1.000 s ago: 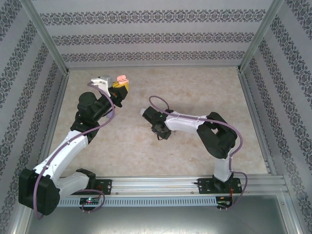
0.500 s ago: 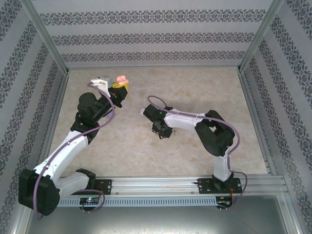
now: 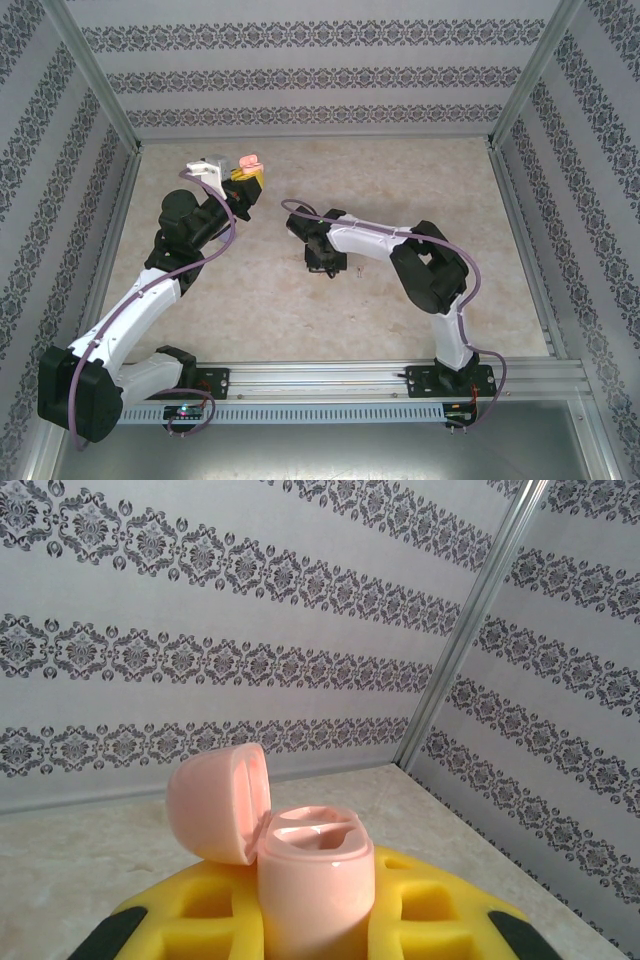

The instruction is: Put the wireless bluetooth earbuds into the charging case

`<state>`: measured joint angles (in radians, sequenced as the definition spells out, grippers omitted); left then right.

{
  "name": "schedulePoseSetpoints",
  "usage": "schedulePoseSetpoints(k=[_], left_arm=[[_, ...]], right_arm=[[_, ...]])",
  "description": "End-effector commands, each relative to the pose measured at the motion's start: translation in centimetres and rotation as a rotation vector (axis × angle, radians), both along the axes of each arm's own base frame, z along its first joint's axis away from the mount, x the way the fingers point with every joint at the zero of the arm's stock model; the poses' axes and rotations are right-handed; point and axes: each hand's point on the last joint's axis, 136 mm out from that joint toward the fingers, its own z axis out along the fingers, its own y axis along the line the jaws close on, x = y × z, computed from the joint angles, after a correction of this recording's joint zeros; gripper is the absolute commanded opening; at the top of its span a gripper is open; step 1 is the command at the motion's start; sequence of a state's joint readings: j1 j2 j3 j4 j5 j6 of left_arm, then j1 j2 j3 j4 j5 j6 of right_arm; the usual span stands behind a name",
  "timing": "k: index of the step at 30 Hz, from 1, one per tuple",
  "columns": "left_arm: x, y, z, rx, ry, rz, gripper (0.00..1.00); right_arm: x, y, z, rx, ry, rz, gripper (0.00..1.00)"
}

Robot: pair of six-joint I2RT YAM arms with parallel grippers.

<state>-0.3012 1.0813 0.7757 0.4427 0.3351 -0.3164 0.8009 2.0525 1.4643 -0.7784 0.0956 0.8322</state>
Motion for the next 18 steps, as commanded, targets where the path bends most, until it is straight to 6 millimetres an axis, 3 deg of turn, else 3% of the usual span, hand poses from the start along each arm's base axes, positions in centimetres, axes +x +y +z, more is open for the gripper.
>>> schedulePoseSetpoints(k=[1,4,9,13,18], left_arm=[[-0.6,-0.4,1.5,-0.035,-0.053,-0.020,0.00],[-0.6,-0.5,1.4,-0.035,-0.050,-0.024,0.00],[-0.6,-0.6,1.5,-0.036,-0.051,-0.026,0.00],[-0.6,-0.7,1.5,-0.037,-0.053,-0.028,0.00],[-0.7,-0.9,1.4,-0.037,-0.052,-0.033,0.00]], right_arm=[[-0.4,-0.1,-0.3,-0.048,0.034,0.101,0.24],[-0.4,0.1,-0.5,-0.043,0.042,0.100,0.33],[-0.6,0.4,-0.6,-0.033,0.044,0.054,0.35],[-0.9,0.1,-0.7,-0.012,0.055,-0.068,0.42],[-1.1,-0.3,-1.3,0.030,0.053,-0.238,0.43]])
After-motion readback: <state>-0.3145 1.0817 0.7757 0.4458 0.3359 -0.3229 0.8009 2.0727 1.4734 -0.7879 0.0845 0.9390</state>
